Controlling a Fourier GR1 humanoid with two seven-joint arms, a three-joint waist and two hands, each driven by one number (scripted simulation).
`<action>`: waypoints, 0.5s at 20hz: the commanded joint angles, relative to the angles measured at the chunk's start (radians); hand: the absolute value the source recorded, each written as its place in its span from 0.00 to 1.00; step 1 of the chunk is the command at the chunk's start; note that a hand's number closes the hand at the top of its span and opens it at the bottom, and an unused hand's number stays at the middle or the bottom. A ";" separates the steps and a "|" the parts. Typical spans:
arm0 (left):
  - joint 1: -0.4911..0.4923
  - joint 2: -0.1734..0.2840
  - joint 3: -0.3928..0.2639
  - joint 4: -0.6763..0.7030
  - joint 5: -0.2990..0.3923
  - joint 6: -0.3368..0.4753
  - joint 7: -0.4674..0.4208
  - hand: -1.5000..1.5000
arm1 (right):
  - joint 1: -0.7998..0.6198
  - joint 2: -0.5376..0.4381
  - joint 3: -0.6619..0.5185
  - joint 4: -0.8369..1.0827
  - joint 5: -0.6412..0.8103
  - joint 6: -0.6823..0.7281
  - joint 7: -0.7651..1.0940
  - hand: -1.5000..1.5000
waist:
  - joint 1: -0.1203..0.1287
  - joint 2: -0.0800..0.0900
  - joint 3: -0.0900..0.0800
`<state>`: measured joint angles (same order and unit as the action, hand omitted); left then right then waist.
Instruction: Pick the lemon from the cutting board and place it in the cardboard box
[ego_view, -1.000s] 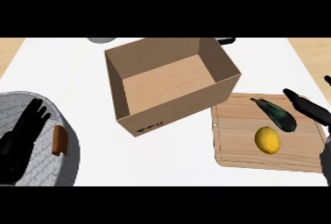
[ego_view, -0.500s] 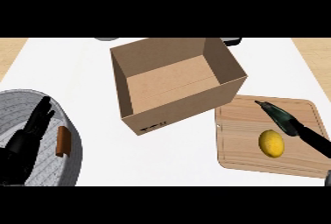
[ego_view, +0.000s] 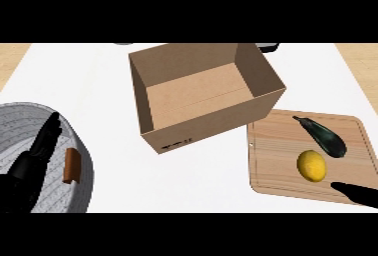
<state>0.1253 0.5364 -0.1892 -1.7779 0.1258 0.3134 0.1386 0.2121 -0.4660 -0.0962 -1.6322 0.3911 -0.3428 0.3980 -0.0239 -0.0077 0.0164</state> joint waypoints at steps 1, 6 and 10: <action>-0.007 -0.033 -0.018 0.103 -0.034 0.008 -0.054 0.50 | 0.015 -0.090 0.066 -0.073 0.005 0.203 0.227 0.00 | 0.009 0.016 -0.026; -0.070 -0.047 -0.051 0.126 -0.041 0.027 -0.017 0.50 | -0.099 -0.072 0.153 -0.226 -0.007 0.335 0.548 0.00 | 0.016 0.013 -0.021; -0.096 -0.065 -0.061 0.156 -0.049 0.049 -0.015 0.50 | -0.127 -0.060 0.164 -0.236 0.001 0.374 0.661 0.00 | 0.015 0.011 -0.018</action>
<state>0.0934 0.5469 -0.2294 -1.7394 0.1185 0.3326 0.1239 0.1261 -0.5300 0.0444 -1.8482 0.3875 -0.0260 0.9279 -0.0048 -0.0120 0.0248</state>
